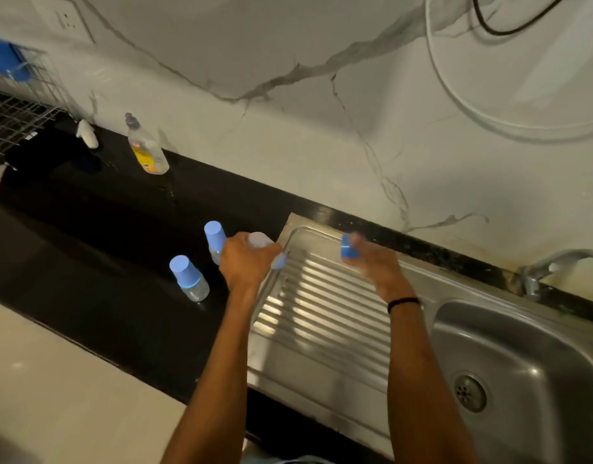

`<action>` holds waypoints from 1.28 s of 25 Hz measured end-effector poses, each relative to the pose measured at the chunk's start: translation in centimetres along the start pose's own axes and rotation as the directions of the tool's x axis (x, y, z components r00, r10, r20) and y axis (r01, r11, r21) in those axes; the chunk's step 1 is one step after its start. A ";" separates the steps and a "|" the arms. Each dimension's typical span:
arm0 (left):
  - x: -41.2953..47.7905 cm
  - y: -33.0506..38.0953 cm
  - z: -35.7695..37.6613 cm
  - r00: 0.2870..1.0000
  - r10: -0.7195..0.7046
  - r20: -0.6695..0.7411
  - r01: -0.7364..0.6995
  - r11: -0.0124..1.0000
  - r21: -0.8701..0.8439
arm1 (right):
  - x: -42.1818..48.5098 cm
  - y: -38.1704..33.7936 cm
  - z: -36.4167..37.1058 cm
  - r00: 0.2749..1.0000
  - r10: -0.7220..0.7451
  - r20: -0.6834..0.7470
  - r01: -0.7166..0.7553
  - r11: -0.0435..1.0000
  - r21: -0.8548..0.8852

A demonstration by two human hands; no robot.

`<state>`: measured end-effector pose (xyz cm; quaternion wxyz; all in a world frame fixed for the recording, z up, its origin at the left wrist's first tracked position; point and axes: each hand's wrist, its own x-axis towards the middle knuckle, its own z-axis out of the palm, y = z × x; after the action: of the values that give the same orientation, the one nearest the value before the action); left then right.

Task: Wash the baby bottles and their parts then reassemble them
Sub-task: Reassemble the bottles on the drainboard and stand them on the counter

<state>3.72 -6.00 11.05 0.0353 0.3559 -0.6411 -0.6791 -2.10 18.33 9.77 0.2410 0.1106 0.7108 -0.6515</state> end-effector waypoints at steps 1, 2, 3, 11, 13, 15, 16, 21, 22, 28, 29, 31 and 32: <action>-0.6 0.7 -0.3 0.999 -0.032 0.034 0.033 0.999 -0.027 | -0.2 0.2 0.0 0.999 0.013 -0.030 -0.016 0.997 -0.070; -0.8 1.4 -0.5 0.996 -0.047 0.071 0.053 0.996 -0.077 | 0.0 0.7 0.0 0.995 0.057 -0.078 -0.059 0.998 -0.022; -1.0 2.0 -0.5 0.997 -0.024 0.067 0.026 0.999 -0.028 | -0.3 0.6 -0.3 0.996 0.049 -0.068 -0.046 0.998 0.046; -2.2 0.8 0.3 0.985 0.141 -0.103 -0.134 0.989 0.069 | -0.7 -0.5 -0.2 0.994 0.047 -0.098 -0.041 0.998 0.057; -2.8 1.5 0.7 0.982 0.161 -0.099 -0.161 0.987 0.011 | -1.1 -1.2 -0.2 1.000 0.021 -0.004 -0.020 0.988 0.152; -2.7 1.3 0.9 0.979 0.172 -0.113 -0.173 0.985 0.000 | -1.0 -1.2 0.4 0.998 0.021 -0.057 -0.010 0.984 0.179; -2.7 1.0 0.7 0.979 0.156 -0.132 -0.157 0.988 -0.003 | -0.8 -0.5 0.6 0.990 0.005 -0.138 0.016 0.988 0.155; -3.0 -1.0 1.4 0.969 0.151 -0.198 -0.156 0.988 -0.010 | -0.7 0.4 1.7 0.952 -0.022 -0.306 0.099 0.966 0.240; -3.4 -1.2 1.5 0.963 0.177 -0.205 -0.182 0.983 -0.007 | -0.7 0.5 1.9 0.956 -0.036 -0.291 0.113 0.961 0.252; -3.2 -1.4 1.7 0.951 0.195 -0.242 -0.210 0.977 -0.037 | -1.3 0.0 2.9 0.928 -0.173 -0.330 0.229 0.964 0.137; -2.9 -1.5 1.6 0.956 0.185 -0.227 -0.202 0.978 -0.055 | -1.4 -0.1 2.8 0.937 -0.162 -0.309 0.225 0.958 0.179; -3.5 -1.9 2.2 0.951 0.221 -0.218 -0.231 0.973 -0.020 | -1.8 0.2 2.7 0.958 -0.140 -0.252 0.192 0.962 0.196; -3.6 -2.1 2.5 0.944 0.258 -0.206 -0.263 0.965 0.005 | -1.9 0.3 2.6 0.962 -0.147 -0.232 0.192 0.963 0.187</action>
<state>5.97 -1.74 10.52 0.1946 0.3357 -0.6678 -0.6352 0.19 16.16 10.38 0.0924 0.1436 0.6677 -0.7246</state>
